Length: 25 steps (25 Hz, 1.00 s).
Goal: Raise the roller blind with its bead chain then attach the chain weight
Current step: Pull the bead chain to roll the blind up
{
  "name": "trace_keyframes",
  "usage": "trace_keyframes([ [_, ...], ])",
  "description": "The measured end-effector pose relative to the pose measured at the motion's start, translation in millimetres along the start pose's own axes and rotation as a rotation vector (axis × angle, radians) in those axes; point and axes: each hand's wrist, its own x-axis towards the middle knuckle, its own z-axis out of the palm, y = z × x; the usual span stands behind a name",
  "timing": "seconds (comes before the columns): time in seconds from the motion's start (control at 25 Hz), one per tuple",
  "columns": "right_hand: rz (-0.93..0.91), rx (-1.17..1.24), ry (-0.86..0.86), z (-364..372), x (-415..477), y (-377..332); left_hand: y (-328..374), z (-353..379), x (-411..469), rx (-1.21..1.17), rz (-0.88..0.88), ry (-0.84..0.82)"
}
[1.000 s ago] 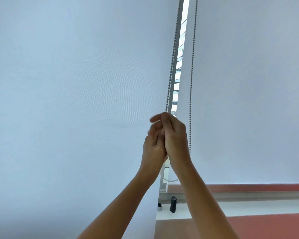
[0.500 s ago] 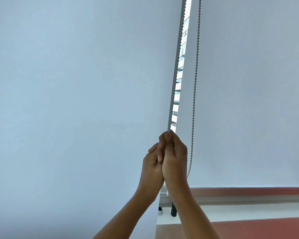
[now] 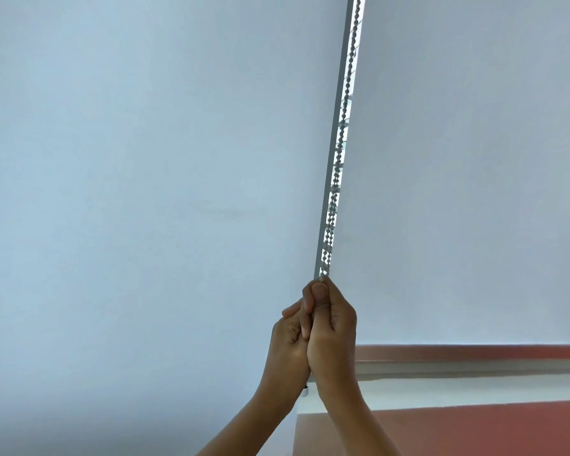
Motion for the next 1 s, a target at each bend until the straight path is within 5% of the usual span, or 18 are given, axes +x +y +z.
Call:
trace_keyframes([
  [0.28,-0.069,-0.104,0.030,-16,6,-7,18,-28,6,0.277,0.219,-0.255],
  [0.4,-0.116,-0.183,0.119,-23,11,-4,37,-47,21,0.405,0.375,-0.033],
  [0.52,-0.070,-0.138,0.098,-24,14,-4,63,-44,40,0.337,0.309,0.033],
  [0.76,-0.157,-0.253,0.110,-16,13,0,110,-4,67,-0.206,-0.030,-0.314],
  [1.0,-0.130,-0.152,-0.013,-22,10,-2,107,17,69,-0.292,0.029,-0.126],
])
